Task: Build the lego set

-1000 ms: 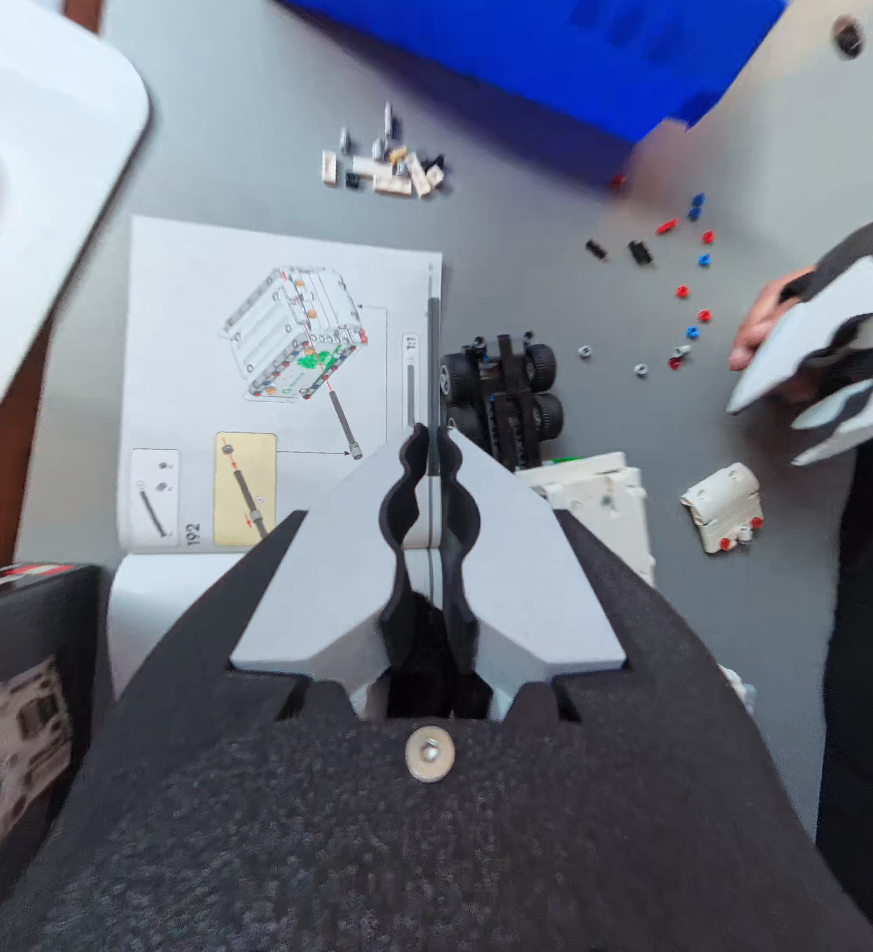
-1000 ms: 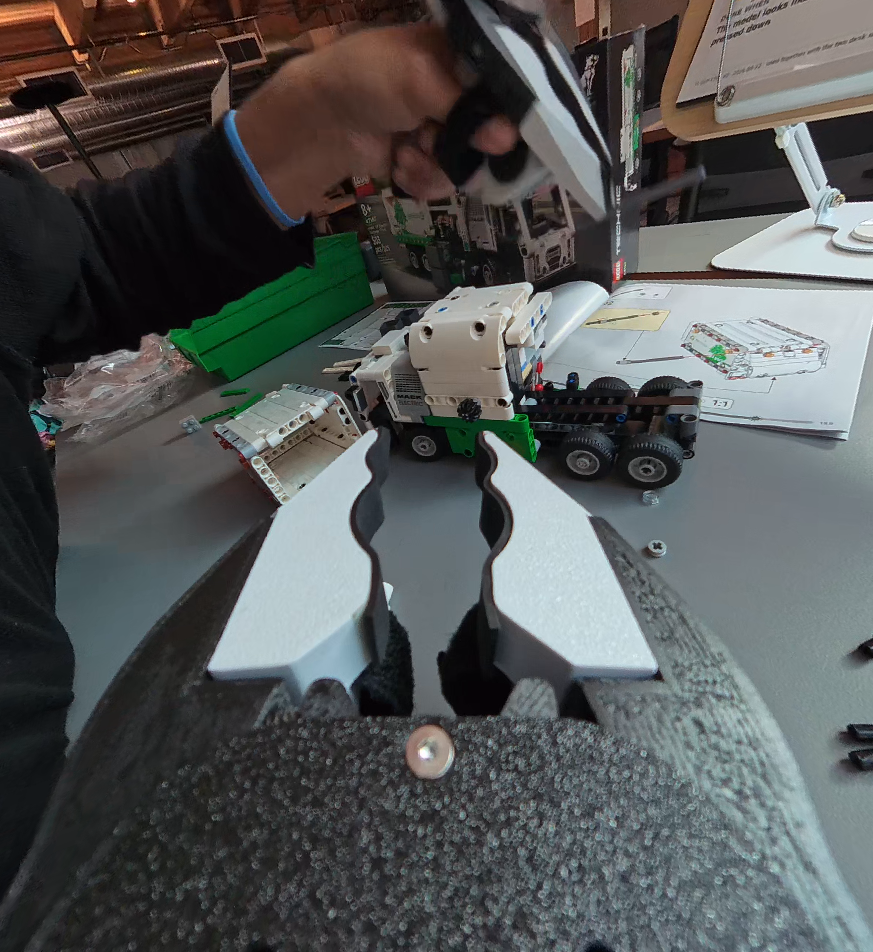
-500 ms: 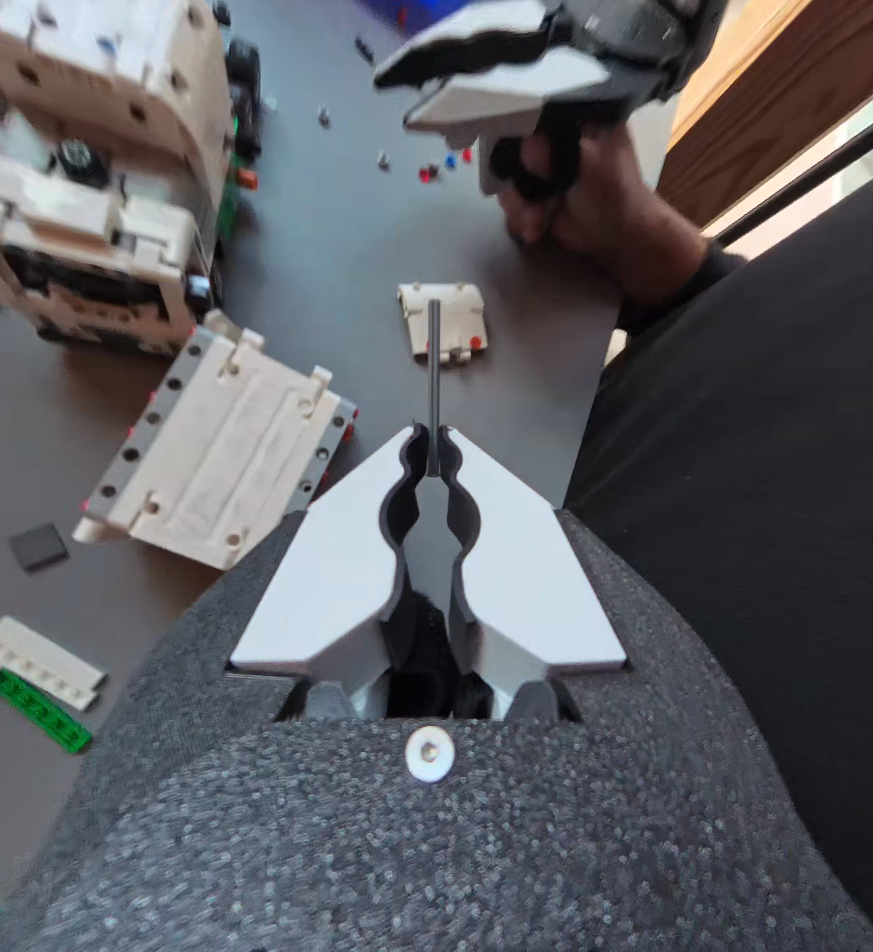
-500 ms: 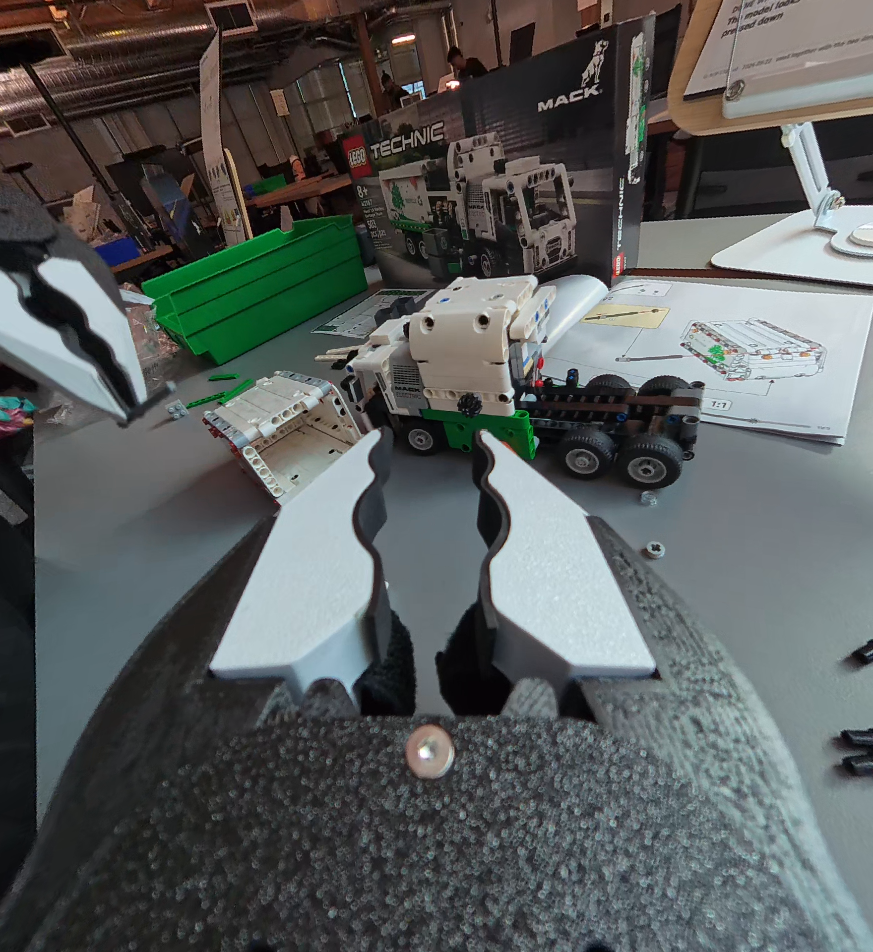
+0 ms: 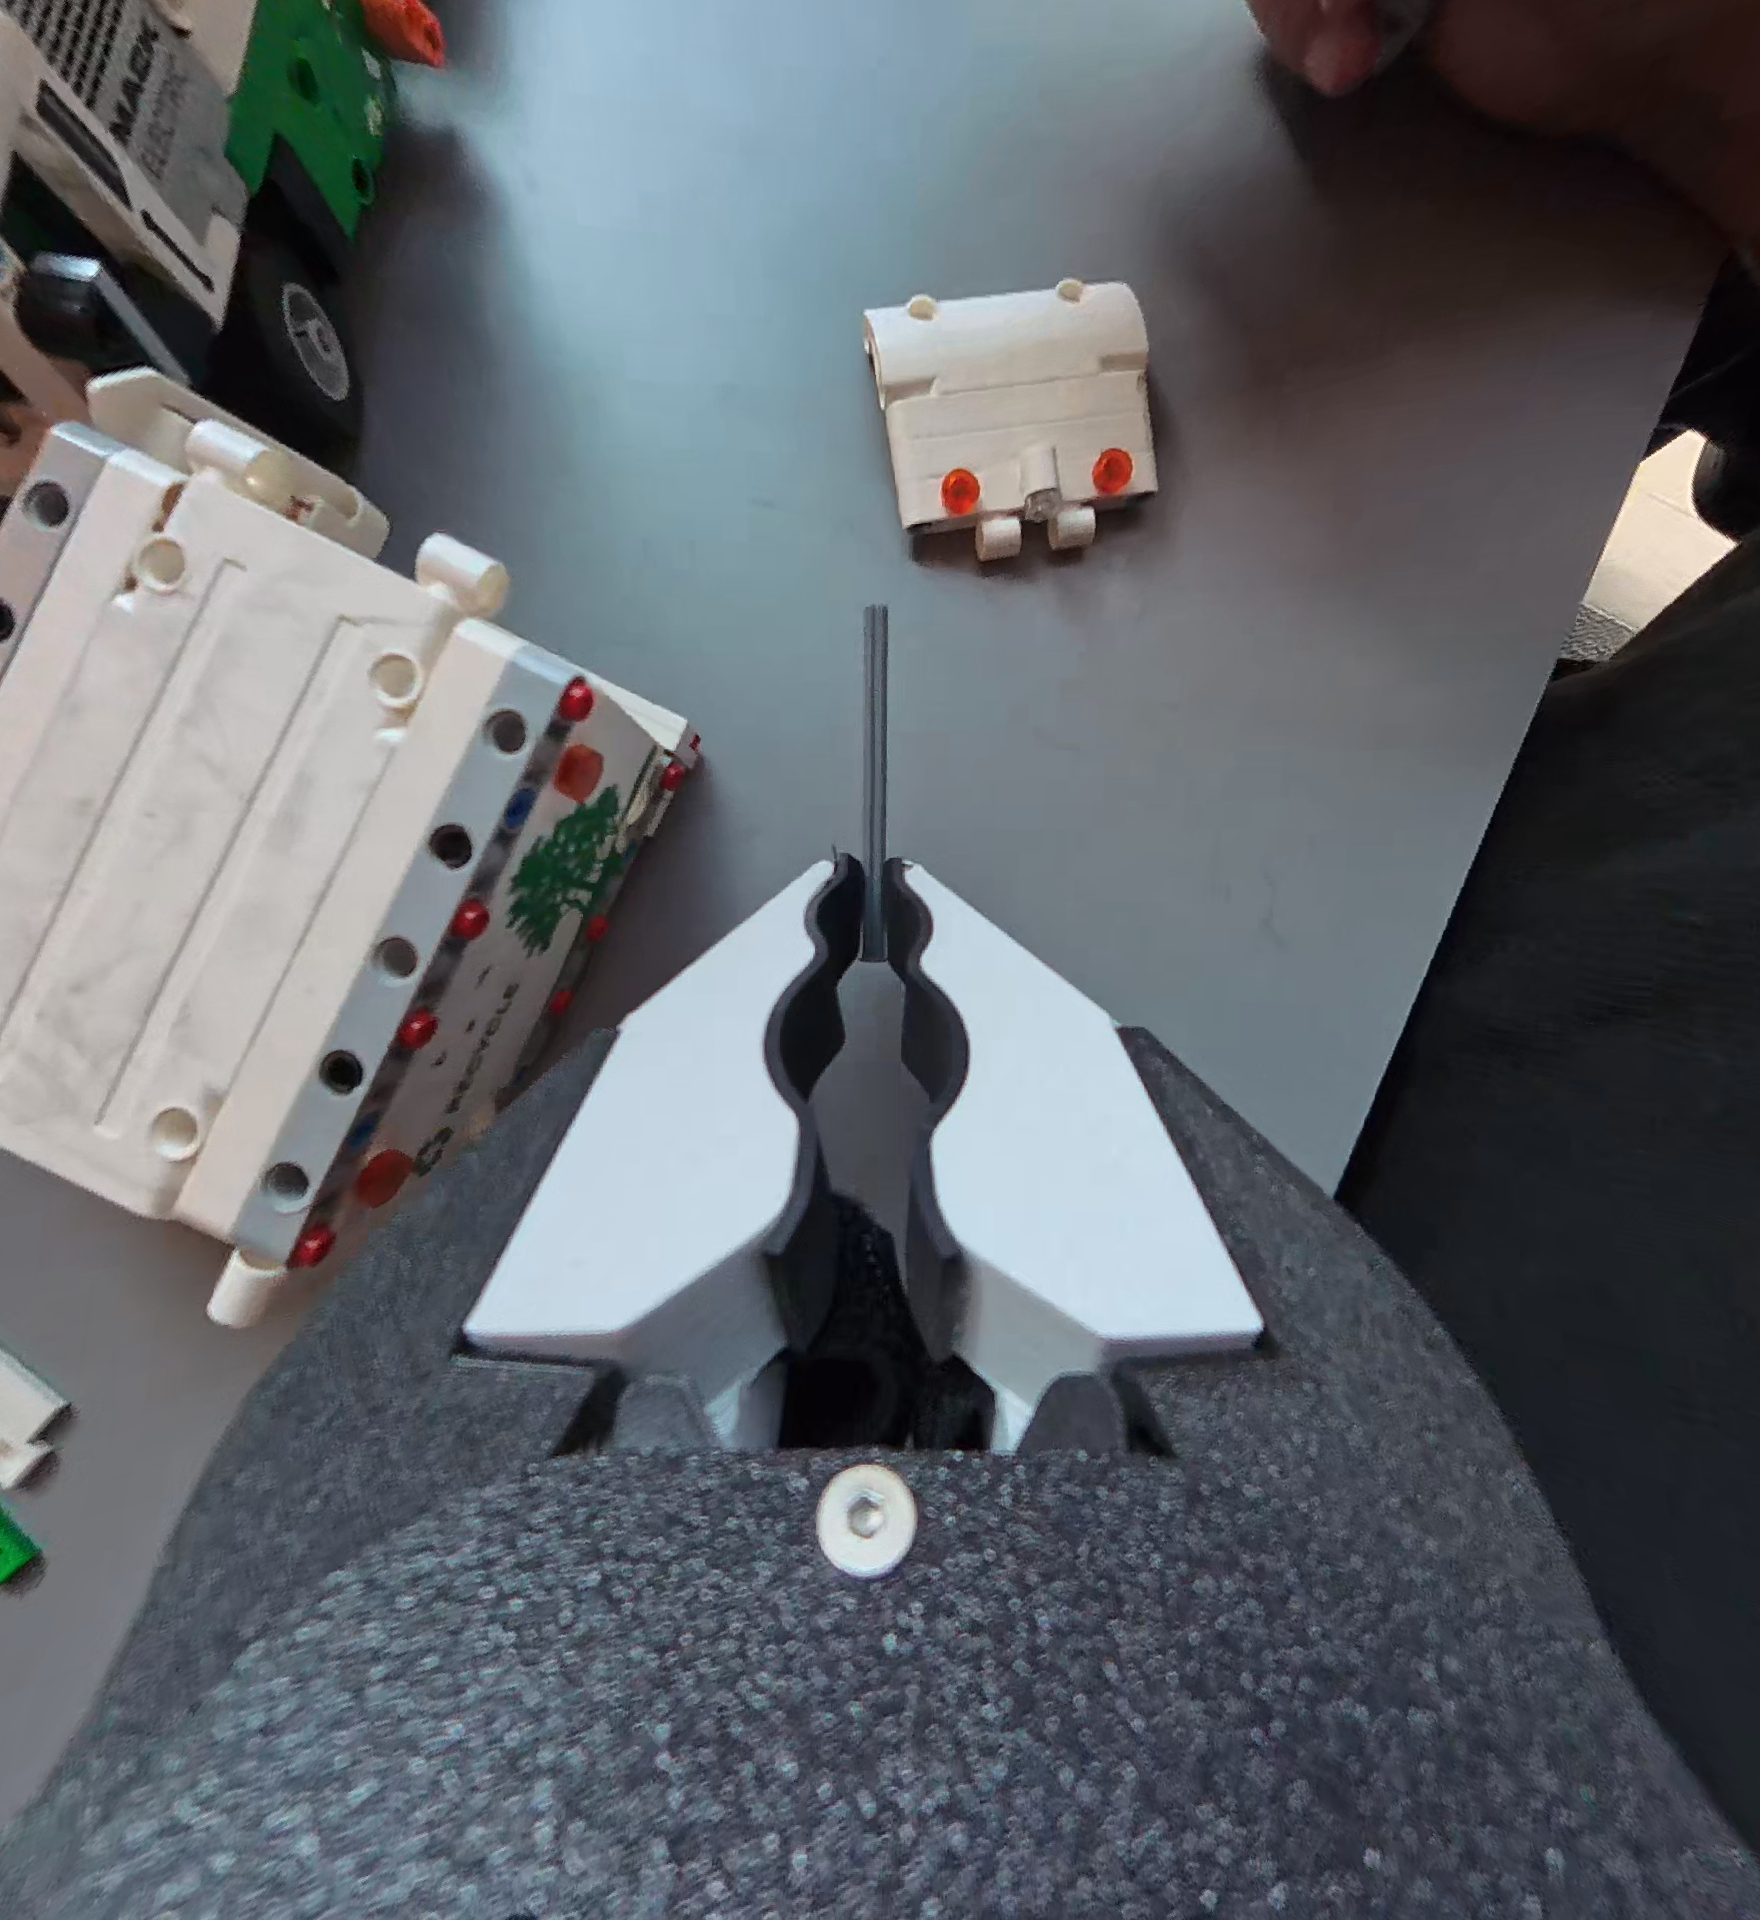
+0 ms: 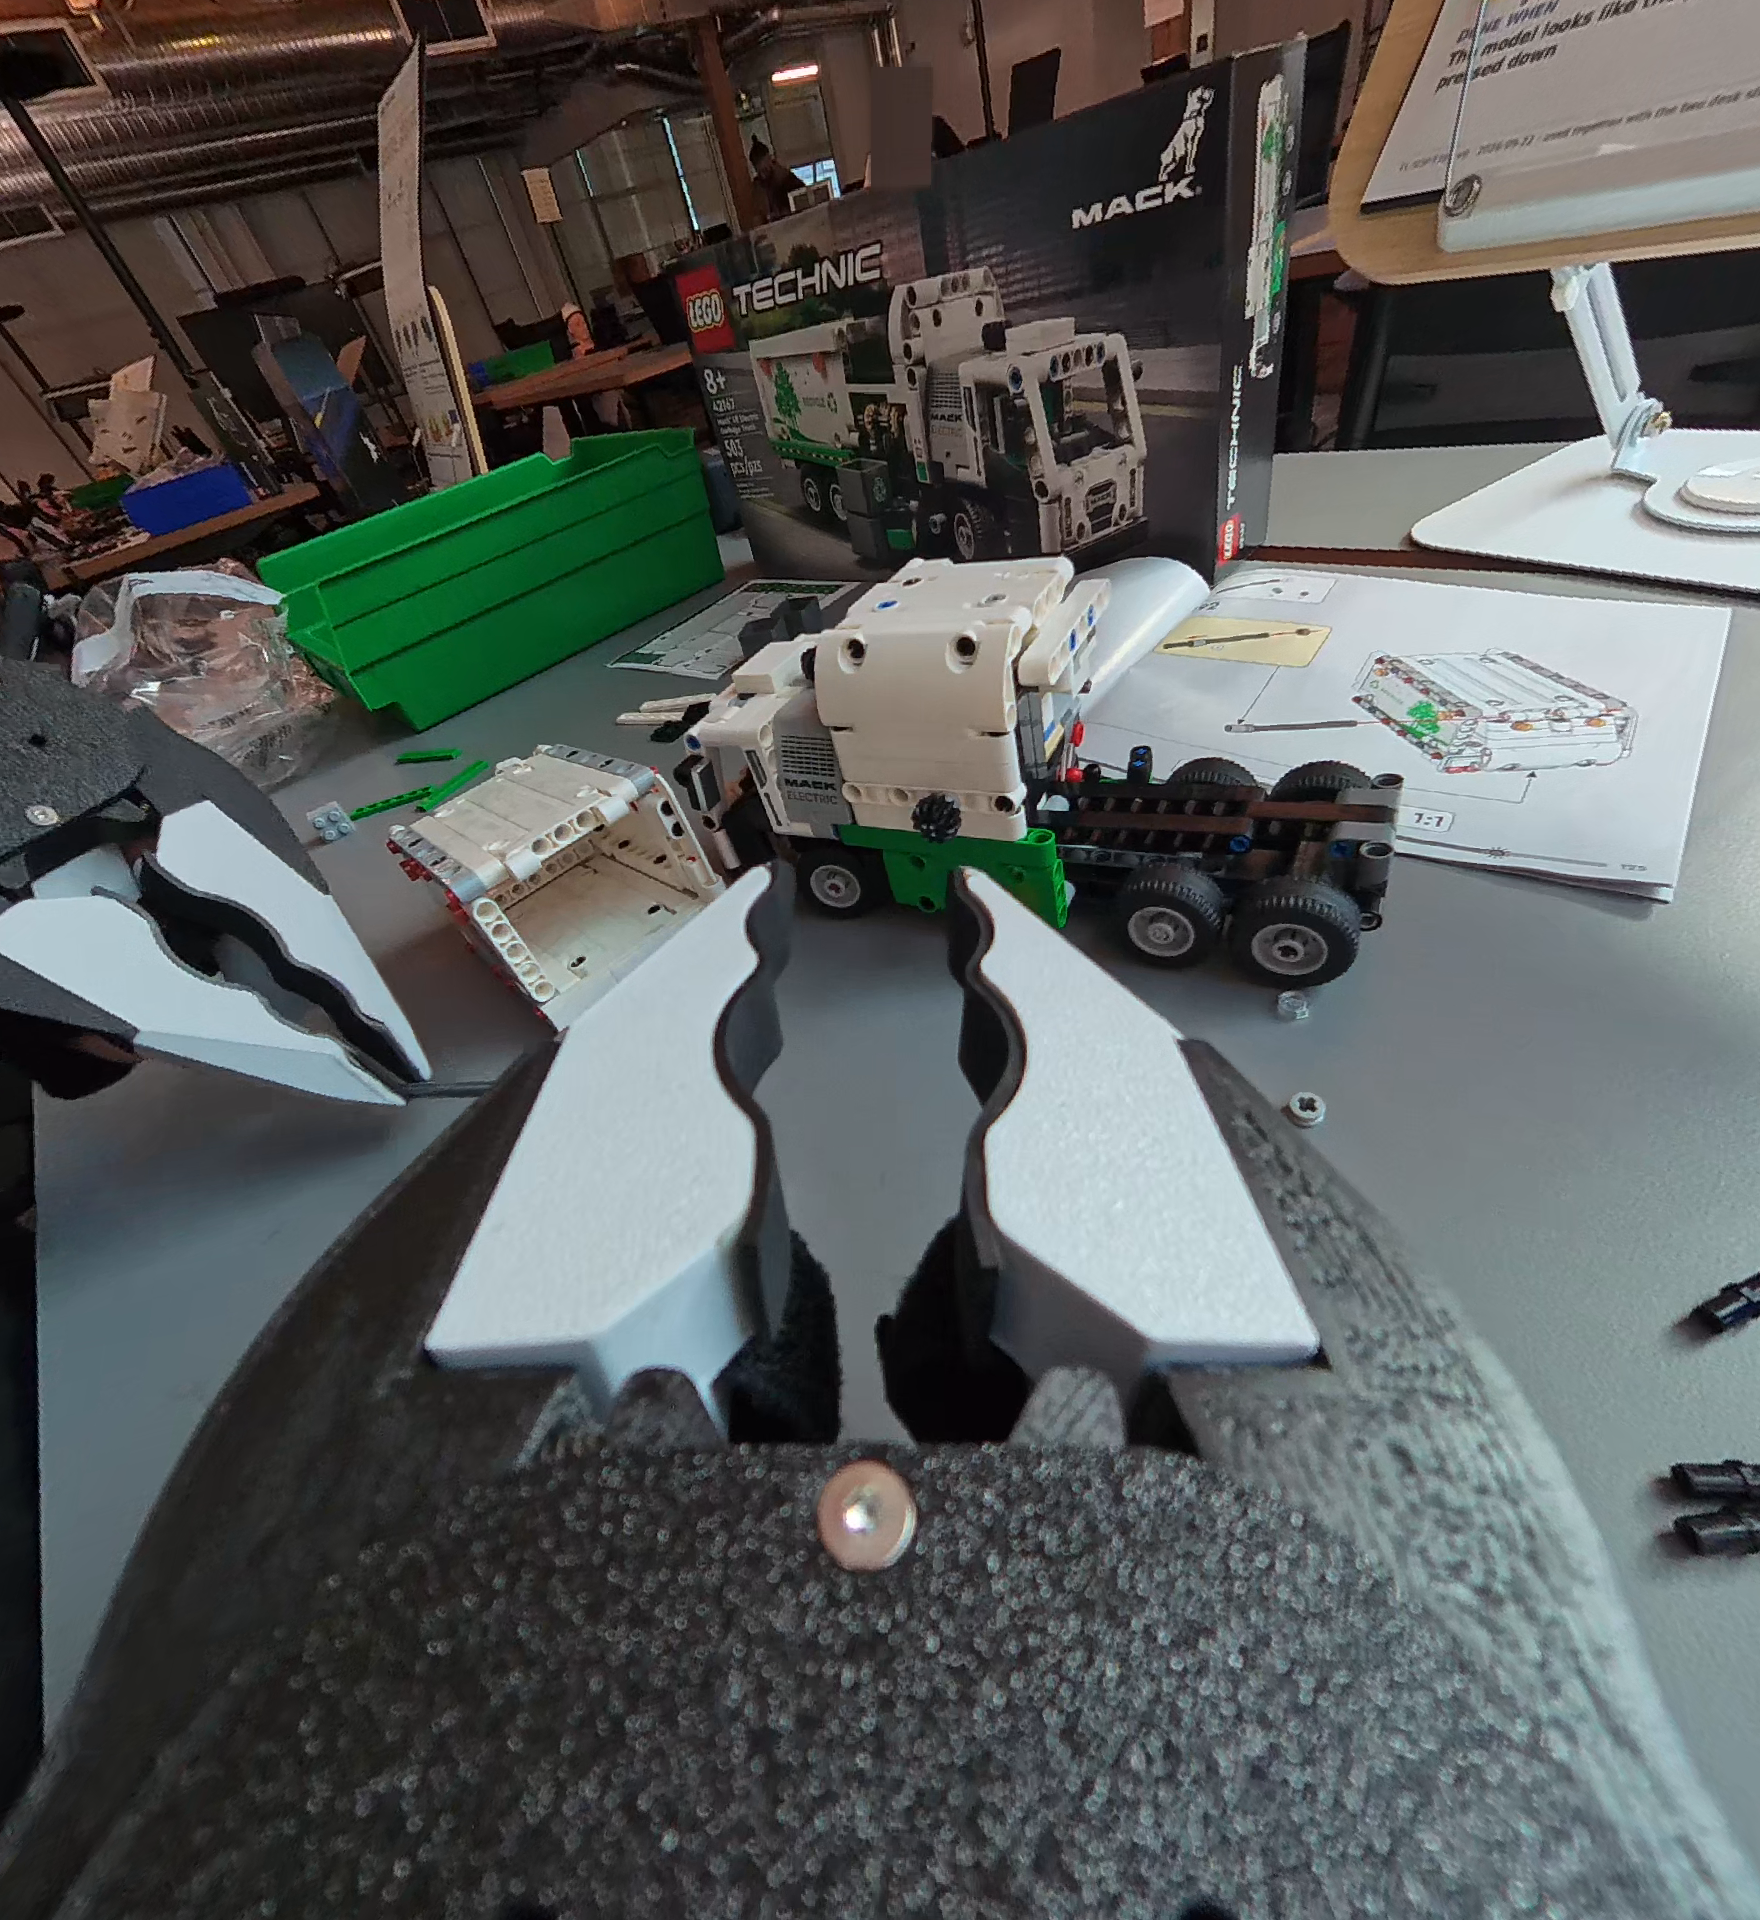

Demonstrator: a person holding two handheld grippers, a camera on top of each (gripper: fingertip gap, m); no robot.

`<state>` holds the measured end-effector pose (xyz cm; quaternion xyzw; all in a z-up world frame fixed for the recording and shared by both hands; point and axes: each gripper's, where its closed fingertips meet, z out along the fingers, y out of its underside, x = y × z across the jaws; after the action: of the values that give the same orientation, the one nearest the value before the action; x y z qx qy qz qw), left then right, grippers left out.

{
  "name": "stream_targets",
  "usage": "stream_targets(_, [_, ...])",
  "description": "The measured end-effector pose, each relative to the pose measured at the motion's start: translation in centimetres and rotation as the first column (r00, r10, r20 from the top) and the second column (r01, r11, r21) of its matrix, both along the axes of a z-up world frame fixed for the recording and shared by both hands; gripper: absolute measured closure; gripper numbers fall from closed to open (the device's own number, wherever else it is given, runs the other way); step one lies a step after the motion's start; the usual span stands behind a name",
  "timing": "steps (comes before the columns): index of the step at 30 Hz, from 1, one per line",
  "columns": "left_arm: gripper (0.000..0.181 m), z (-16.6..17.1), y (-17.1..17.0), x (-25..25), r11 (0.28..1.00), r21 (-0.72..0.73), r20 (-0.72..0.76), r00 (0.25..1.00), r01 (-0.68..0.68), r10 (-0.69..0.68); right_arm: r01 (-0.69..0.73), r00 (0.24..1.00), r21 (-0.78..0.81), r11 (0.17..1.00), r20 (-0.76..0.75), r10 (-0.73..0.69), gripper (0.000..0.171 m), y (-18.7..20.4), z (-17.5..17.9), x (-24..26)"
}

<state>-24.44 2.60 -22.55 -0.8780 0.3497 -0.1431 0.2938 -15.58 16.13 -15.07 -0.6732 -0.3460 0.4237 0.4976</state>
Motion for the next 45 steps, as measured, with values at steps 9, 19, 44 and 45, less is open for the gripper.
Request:
stream_targets(9, [0.179, -1.1, 1.0, 0.6, 1.0, 0.018, -0.024, 1.0, 0.01, -0.01, 0.013, 1.0, -0.015, 1.0, 0.006, -0.013, 0.143, 0.3, -0.2, 0.1])
stream_targets(19, [0.179, -1.4, 1.5, 1.1, 1.0, 0.028, 0.003, 1.0, 0.008, -0.008, 0.064, 0.997, 0.025, 0.998, 0.044, -0.065, 0.142, 0.2, 0.3, 1.6])
stream_targets(44, [0.156, 8.1, 4.4, -2.7, 0.957, 0.281, 0.427, 0.903, -0.073, -0.056, 0.152, 0.818, -0.037, 0.988, 0.565, -0.105, 0.152, 0.6, -7.9, 8.5])
stream_targets(45, [0.156, 8.0, 4.3, -2.7, 0.956, 0.284, 0.423, 0.904, -0.07, -0.06, 0.146, 0.817, -0.039, 0.988, 0.568, -0.098, 0.154, 0.6, -8.0, 8.4])
